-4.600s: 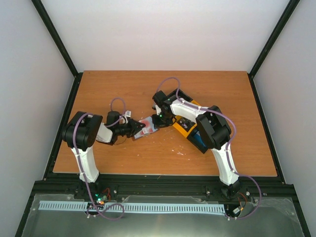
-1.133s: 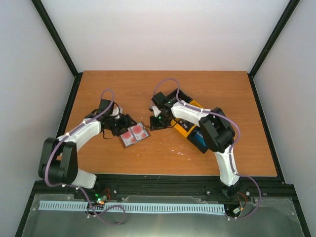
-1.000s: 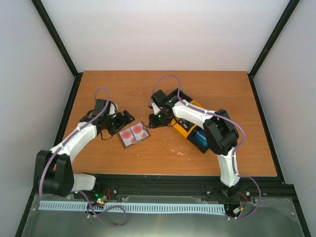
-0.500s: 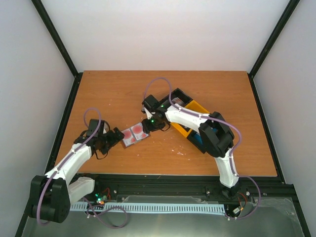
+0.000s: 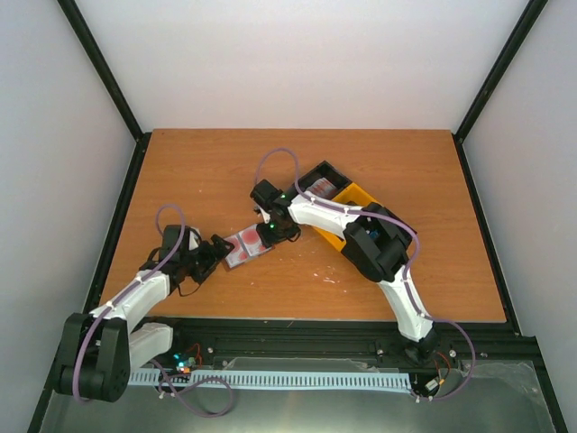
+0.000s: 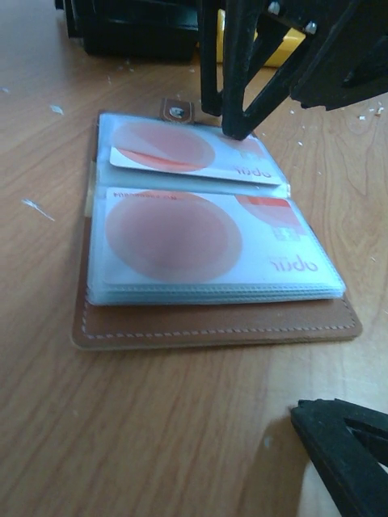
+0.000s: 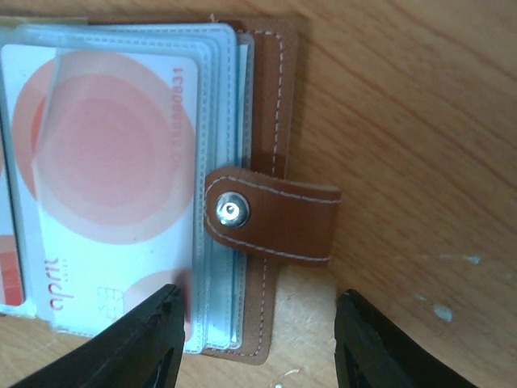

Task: Put the credit cards into the card holder
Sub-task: Close the card holder at the center of the board.

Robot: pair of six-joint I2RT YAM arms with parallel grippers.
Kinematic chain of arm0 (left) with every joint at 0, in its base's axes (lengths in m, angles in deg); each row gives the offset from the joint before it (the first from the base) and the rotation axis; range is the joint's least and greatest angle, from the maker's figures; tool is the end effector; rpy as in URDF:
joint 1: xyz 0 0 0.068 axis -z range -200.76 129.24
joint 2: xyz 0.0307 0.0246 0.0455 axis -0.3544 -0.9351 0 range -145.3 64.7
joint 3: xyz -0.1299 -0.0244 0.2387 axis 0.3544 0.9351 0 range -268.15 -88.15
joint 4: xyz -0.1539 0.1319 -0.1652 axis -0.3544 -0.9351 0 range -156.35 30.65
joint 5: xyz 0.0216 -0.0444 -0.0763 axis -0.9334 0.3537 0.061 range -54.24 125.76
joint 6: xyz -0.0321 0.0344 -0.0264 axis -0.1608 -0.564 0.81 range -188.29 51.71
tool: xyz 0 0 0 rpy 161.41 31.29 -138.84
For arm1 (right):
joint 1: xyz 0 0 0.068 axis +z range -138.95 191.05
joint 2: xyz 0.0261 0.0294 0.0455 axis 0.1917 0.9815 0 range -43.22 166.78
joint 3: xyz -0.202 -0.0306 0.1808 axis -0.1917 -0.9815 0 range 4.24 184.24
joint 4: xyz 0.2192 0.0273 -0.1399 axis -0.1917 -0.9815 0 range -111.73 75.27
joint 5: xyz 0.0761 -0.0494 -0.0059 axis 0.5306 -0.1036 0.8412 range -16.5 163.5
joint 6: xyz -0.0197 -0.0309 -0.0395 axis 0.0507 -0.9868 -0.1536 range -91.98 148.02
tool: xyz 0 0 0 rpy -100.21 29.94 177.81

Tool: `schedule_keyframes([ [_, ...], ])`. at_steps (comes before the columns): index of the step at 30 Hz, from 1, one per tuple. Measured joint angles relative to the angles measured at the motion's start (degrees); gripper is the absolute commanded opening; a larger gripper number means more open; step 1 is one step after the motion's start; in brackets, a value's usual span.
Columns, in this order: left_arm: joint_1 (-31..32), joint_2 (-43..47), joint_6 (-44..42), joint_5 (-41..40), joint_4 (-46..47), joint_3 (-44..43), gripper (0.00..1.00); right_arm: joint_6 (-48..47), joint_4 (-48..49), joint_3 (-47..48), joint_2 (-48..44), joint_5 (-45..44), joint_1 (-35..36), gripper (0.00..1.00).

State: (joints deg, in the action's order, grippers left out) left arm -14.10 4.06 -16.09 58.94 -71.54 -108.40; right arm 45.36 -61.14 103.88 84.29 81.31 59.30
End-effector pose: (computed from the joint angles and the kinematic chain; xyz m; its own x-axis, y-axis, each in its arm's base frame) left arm 0.1780 -0.0350 0.1458 -0.7554 -0.6432 -0.1254 -0.4124 0.6153 -0.6718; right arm 0.2994 0.3427 0.1564 -0.8394 -0.4971 -0.2197 -0.5379 0.8175 0.2057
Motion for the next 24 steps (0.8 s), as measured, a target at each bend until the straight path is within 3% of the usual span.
schedule_keyframes([
  [12,-0.20,-7.34,-0.79,3.37,14.34,1.07,0.97,-1.92,-0.55,1.31,1.18,0.96,-0.02,0.39],
  [24,-1.01,-11.82,-2.95,14.10,26.38,3.34,0.92,-2.03,-0.57,1.51,1.51,4.85,-1.11,0.35],
])
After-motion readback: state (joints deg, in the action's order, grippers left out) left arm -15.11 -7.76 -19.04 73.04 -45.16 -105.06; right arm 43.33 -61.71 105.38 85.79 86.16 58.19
